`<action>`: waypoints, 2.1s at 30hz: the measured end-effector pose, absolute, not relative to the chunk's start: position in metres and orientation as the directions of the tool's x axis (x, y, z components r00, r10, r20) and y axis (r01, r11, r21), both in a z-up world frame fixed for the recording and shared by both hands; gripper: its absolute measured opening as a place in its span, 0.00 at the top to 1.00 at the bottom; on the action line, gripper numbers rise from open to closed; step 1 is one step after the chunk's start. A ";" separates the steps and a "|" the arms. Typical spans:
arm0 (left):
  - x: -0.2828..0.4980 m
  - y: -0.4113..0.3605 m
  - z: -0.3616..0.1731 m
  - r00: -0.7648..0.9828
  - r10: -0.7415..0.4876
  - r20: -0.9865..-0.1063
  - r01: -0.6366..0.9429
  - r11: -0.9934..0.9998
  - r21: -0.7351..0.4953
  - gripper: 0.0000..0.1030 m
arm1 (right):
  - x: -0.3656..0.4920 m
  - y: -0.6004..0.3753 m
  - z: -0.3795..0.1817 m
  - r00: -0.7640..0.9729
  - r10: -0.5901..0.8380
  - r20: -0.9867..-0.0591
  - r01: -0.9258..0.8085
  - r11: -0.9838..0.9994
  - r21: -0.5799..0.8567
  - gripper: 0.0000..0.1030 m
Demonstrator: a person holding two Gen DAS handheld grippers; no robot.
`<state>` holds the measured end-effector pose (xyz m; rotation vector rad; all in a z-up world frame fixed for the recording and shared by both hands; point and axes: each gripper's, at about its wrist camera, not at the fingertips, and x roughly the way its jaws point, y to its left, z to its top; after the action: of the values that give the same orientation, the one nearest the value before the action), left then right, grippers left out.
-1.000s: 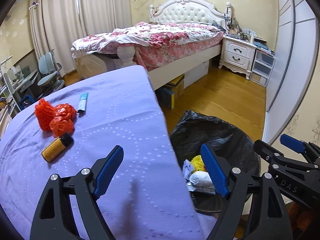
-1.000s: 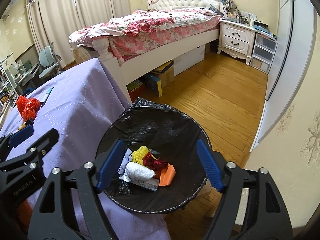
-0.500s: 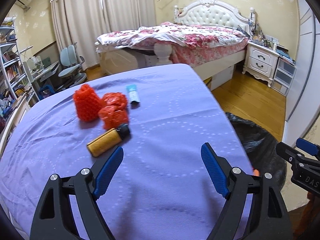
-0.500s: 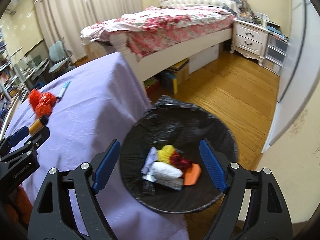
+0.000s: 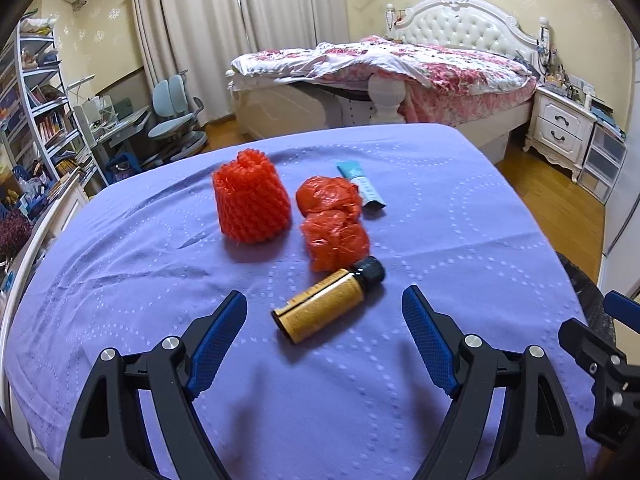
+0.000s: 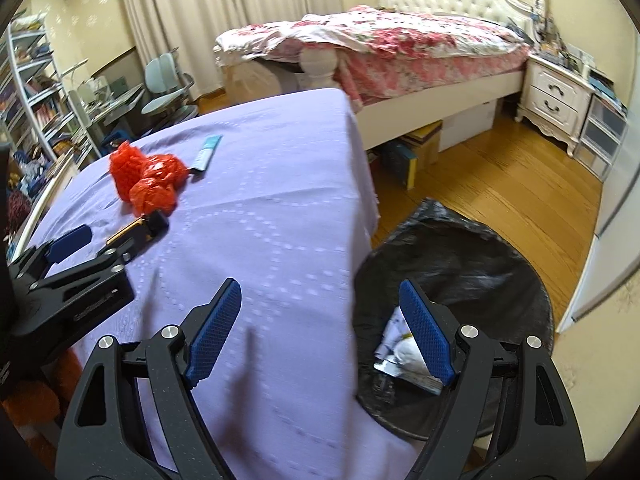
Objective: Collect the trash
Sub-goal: 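Grasp the yellow-black bottle with the left tool, then move the open right tool toward the orange plastic bags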
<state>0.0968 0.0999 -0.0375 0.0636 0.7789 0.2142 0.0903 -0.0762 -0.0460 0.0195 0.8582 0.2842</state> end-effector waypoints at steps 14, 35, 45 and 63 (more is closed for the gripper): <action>0.105 0.106 -0.052 0.630 0.085 -0.772 -0.039 0.996 0.079 0.63 | 0.092 -0.052 -0.052 0.598 0.242 -0.764 -0.267 0.959 0.095 0.23; 0.077 0.129 -0.050 0.620 0.076 -0.781 -0.098 0.995 0.020 0.50 | 0.088 -0.048 -0.055 0.594 0.229 -0.771 -0.281 0.957 0.068 0.23; 0.077 0.130 -0.051 0.631 0.064 -0.773 -0.067 0.997 0.027 0.73 | 0.088 -0.045 -0.055 0.592 0.233 -0.772 -0.287 0.955 0.069 0.23; 0.075 0.211 -0.050 0.605 0.210 -0.768 -0.243 0.967 0.073 0.73 | 0.095 0.035 -0.056 0.538 0.318 -0.780 -0.418 0.905 0.081 0.23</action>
<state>0.0755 0.2112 -0.0503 -0.0402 0.8828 0.2617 0.0953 0.0349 -0.0556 -0.1207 0.9018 0.4392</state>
